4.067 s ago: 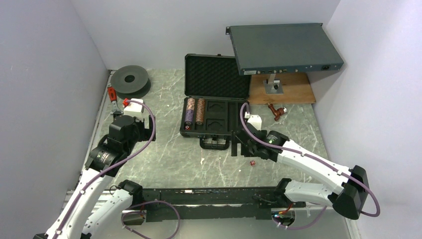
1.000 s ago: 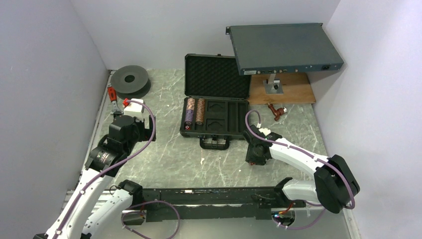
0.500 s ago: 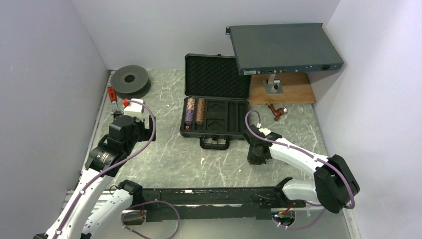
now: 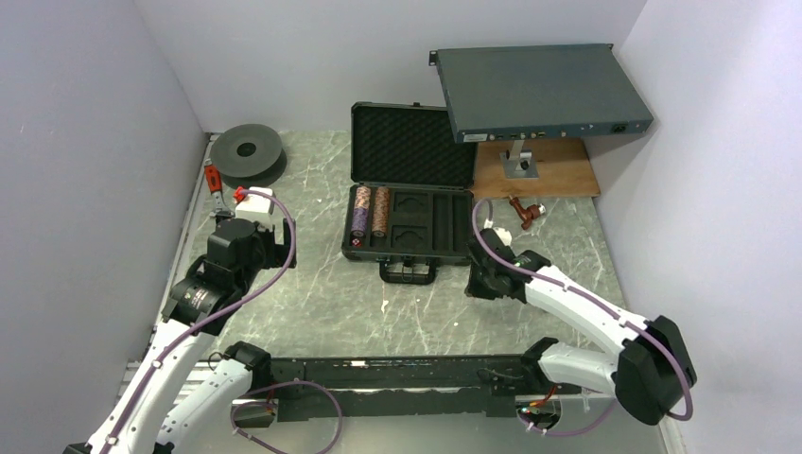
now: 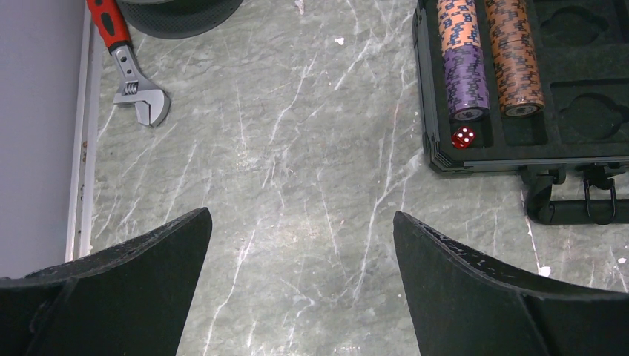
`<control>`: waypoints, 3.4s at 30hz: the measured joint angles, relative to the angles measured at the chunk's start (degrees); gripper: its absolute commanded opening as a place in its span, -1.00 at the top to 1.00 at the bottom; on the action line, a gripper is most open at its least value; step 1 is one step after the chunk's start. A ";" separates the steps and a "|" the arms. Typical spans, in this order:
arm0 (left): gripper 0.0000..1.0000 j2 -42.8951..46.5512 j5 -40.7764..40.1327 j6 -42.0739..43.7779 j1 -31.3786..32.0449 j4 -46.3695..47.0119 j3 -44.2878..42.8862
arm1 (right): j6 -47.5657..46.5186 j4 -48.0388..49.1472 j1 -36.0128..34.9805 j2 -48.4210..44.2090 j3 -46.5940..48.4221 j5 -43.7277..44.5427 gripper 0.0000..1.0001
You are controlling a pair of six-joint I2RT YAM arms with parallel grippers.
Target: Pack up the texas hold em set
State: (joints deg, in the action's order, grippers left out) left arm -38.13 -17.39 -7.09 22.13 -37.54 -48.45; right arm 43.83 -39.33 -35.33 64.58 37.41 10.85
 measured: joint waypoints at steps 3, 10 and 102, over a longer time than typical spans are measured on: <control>-0.98 0.02 0.00 0.00 -0.04 0.00 0.00 | -2.45 1.75 0.00 -2.51 1.88 -1.20 1.00; -0.98 0.00 -0.02 0.02 -0.04 -0.02 0.00 | -8.61 9.29 0.02 -8.20 3.28 -8.92 1.00; -0.98 -2.12 -0.48 0.39 -1.07 0.00 0.02 | -16.90 17.49 -12.31 42.93 42.36 -5.40 -0.05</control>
State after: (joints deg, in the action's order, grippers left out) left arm -40.25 -17.87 -6.70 21.06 -37.54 -48.42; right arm 26.94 -21.85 -47.64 107.50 79.77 5.45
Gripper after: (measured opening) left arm 0.989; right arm 0.510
